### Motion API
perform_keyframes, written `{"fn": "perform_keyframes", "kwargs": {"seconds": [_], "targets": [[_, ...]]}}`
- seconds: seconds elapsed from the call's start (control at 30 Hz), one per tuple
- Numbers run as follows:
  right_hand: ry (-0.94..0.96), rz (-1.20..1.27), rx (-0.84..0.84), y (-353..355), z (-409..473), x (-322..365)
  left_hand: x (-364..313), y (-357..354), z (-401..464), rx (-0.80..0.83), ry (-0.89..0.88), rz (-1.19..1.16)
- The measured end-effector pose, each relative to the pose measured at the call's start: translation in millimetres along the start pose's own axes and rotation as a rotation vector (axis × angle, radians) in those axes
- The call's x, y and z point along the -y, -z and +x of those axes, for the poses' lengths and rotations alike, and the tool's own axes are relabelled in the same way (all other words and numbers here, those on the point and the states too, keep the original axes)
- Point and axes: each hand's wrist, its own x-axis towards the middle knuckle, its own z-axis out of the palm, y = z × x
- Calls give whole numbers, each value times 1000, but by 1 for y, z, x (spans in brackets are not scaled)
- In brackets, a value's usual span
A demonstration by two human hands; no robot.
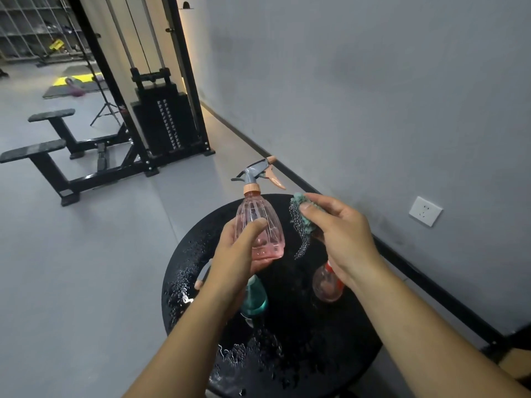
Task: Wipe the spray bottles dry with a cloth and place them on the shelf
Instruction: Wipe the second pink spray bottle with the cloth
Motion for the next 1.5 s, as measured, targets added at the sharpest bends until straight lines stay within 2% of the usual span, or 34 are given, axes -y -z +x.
{"fn": "perform_keyframes", "kwargs": {"seconds": [0.33, 0.47, 0.57, 0.67, 0.77, 0.87, 1.1, 1.27, 1.43, 1.5], "targets": [[154, -46, -50, 6, 10, 11, 9, 14, 2, 131, 19, 12], [275, -119, -137, 6, 19, 19, 13, 14, 3, 151, -74, 188], [379, -247, -114, 4, 22, 20, 16, 10, 0, 171, -116, 272], [588, -537, -81, 1, 22, 13, 23, 4, -4, 218, -132, 301], [677, -734, -31, -3, 19, 5, 25, -1, -7, 237, -141, 309], [668, -830, -42, 0, 22, 1, 28, 0, -8, 231, -134, 328], [548, -842, -156, 24, 33, 9, 19, 2, 0, 185, -180, 384], [622, -876, 24, 12, 23, 4, 25, -3, 1, 203, -180, 362], [544, -868, -122, 30, 34, 8, 22, 0, 4, 183, -202, 366], [533, -857, -120, 32, 33, 7, 23, 0, 5, 203, -195, 376]]}}
